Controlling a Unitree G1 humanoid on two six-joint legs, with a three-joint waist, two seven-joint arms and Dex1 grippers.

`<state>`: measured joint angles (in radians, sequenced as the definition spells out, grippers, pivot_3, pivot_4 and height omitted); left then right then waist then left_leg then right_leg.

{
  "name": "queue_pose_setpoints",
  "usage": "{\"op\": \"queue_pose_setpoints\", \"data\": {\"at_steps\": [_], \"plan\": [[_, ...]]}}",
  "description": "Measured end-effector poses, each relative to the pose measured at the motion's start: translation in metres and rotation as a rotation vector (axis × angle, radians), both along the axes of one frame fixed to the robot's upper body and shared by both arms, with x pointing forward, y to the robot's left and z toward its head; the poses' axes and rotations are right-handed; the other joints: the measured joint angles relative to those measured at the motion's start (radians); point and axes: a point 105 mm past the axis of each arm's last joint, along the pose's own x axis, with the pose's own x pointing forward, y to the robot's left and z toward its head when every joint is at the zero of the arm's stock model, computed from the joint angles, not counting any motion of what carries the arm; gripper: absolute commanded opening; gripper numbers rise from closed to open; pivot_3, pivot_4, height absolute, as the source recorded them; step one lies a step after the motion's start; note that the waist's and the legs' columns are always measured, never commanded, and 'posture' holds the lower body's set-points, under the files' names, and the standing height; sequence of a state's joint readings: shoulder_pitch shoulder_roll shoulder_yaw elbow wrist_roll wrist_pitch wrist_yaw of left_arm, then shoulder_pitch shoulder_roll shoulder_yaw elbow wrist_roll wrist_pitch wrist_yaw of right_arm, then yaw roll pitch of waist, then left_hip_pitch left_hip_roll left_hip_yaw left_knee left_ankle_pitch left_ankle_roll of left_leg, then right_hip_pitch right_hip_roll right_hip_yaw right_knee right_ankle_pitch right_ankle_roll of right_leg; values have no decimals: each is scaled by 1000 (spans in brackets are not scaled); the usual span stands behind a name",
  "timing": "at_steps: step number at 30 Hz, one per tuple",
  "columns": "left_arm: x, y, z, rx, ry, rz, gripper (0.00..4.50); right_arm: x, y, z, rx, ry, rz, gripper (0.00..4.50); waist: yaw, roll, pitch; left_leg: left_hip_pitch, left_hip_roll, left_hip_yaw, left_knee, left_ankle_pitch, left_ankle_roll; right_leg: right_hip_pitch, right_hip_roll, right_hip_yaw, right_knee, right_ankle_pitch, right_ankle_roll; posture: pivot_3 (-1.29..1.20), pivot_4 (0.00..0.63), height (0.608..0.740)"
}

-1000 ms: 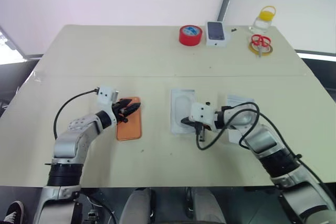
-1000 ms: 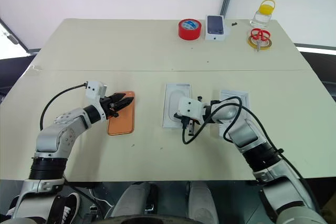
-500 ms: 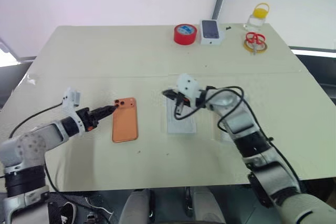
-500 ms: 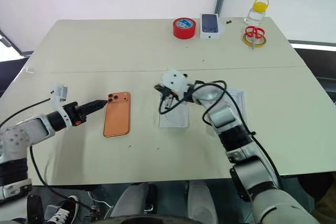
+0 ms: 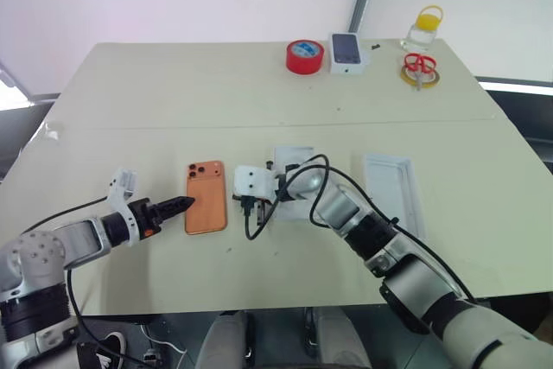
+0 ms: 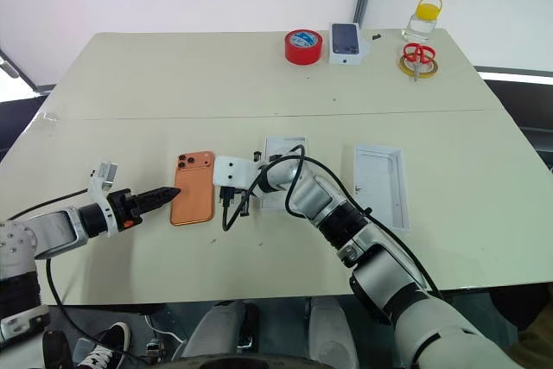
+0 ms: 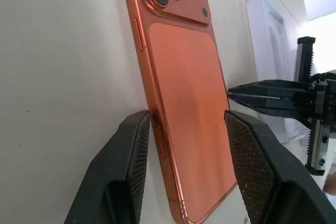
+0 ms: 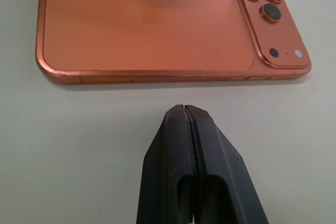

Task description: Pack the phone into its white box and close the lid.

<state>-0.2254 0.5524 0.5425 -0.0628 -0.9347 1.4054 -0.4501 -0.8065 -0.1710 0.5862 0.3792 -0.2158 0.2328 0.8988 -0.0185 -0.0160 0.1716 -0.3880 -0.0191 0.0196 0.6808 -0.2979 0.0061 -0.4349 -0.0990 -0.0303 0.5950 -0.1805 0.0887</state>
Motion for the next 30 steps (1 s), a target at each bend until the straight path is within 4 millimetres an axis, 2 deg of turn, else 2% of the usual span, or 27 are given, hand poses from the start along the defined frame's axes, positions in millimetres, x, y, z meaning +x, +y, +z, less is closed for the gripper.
{"op": "queue_pose_setpoints", "data": {"at_steps": [7,10,14,17,18,24,30], "plan": [[5,-9,-5,37,3,-1,2406,2,5,-3,-21,-23,-4,21,6,2,-1,15,0,0,-4,0,0,10,0,0,-1,-3,-5,0,150,740],[11,-18,-5,30,-3,-11,2406,3,6,-3,-25,-25,-11,21,10,3,-2,15,-1,-1,-4,0,0,10,-2,-1,-1,-3,-5,0,150,740],[21,-41,-3,25,-16,-50,2406,4,5,-3,-26,-28,-16,21,15,3,-3,15,-3,-1,-4,0,0,12,-3,-1,0,-3,-5,0,150,740],[20,-68,-3,-14,-1,-137,2406,4,5,-2,-25,-26,-17,21,12,3,-2,14,-3,-1,-4,0,0,13,-3,-1,0,-3,-5,0,150,740],[20,-71,-3,-19,1,-149,2406,4,4,-2,-24,-27,-18,21,7,2,-2,13,-3,-1,-4,0,0,12,-2,-1,0,-3,-5,0,150,740],[22,-60,-2,-47,19,-137,2406,5,4,-2,-24,-29,-20,21,-2,1,-2,13,-1,-1,-5,0,0,10,0,-1,0,-3,-5,0,150,740],[21,-40,0,-52,25,-99,2406,6,2,-1,-23,-35,-22,21,-4,1,-2,14,-1,0,-13,3,-4,7,0,0,-1,-4,-5,0,150,740]]}}
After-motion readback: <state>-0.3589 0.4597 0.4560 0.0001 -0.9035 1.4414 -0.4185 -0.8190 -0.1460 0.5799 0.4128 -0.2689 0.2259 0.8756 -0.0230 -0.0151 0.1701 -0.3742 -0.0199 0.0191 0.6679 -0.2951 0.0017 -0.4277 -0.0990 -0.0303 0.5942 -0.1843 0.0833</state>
